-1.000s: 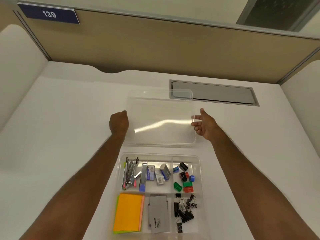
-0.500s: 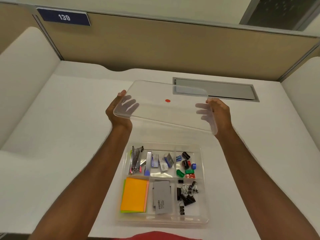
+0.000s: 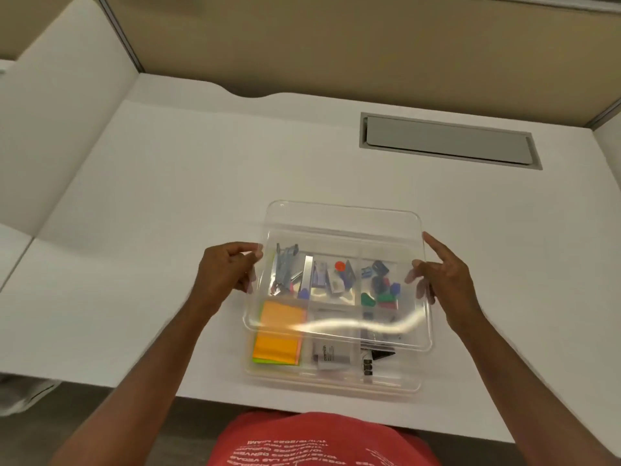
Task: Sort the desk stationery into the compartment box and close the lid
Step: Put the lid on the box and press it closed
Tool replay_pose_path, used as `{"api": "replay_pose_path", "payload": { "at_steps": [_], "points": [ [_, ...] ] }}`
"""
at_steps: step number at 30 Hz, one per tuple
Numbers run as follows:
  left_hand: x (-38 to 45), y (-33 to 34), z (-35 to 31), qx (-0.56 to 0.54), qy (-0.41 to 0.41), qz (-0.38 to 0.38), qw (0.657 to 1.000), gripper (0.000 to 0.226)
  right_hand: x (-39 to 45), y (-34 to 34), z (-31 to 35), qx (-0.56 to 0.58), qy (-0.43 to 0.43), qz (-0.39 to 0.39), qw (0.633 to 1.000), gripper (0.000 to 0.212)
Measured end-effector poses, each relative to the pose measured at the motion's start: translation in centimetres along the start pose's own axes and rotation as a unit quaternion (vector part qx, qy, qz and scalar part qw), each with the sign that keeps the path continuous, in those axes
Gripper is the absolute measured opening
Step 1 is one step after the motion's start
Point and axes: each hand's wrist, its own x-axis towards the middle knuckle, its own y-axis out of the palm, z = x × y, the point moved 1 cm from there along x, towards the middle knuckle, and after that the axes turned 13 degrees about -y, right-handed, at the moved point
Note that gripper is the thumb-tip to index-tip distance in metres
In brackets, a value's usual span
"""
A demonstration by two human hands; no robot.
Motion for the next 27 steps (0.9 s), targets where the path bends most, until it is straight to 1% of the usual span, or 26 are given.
{"api": "replay_pose_path", "payload": {
  "at_steps": [4,8,11,15,18,24,27],
  "points": [
    [-1.9,0.7,2.2,0.108,0.043,-0.063,0.991,0.015,-1.6,0.0,-1.8,-0.096,-0.001,0.006,0.995,0.048],
    [-3.3,1.0,3.2,0.218,0.096,-0.127,0.963,0.022,-2.5,0.0,-2.4,-0.202,-0.023,0.036,0.979,0.046],
    [-3.9,1.0,3.7,0.257,0.107,-0.145,0.949,0.026,-3.1,-0.1,-2.2,-0.271,-0.038,0.052,0.96,0.051],
    [-4.5,0.8,4.4,0.296,0.128,-0.183,0.929,0.025,-4.2,-0.1,-2.6,-0.315,-0.054,0.066,0.945,0.054],
    [-4.9,0.9,4.8,0.303,0.129,-0.187,0.925,0.026,-5.2,0.2,-3.3,-0.326,-0.051,0.079,0.941,0.056],
    [-5.0,1.1,5.7,0.268,0.066,-0.174,0.945,0.03,-5.9,0.4,-4.8,-0.317,-0.072,0.077,0.943,0.063],
    [-5.2,1.9,6.3,0.256,0.061,-0.182,0.947,0.034,-5.3,0.4,-4.7,-0.289,-0.086,0.047,0.952,0.061]
  ]
}}
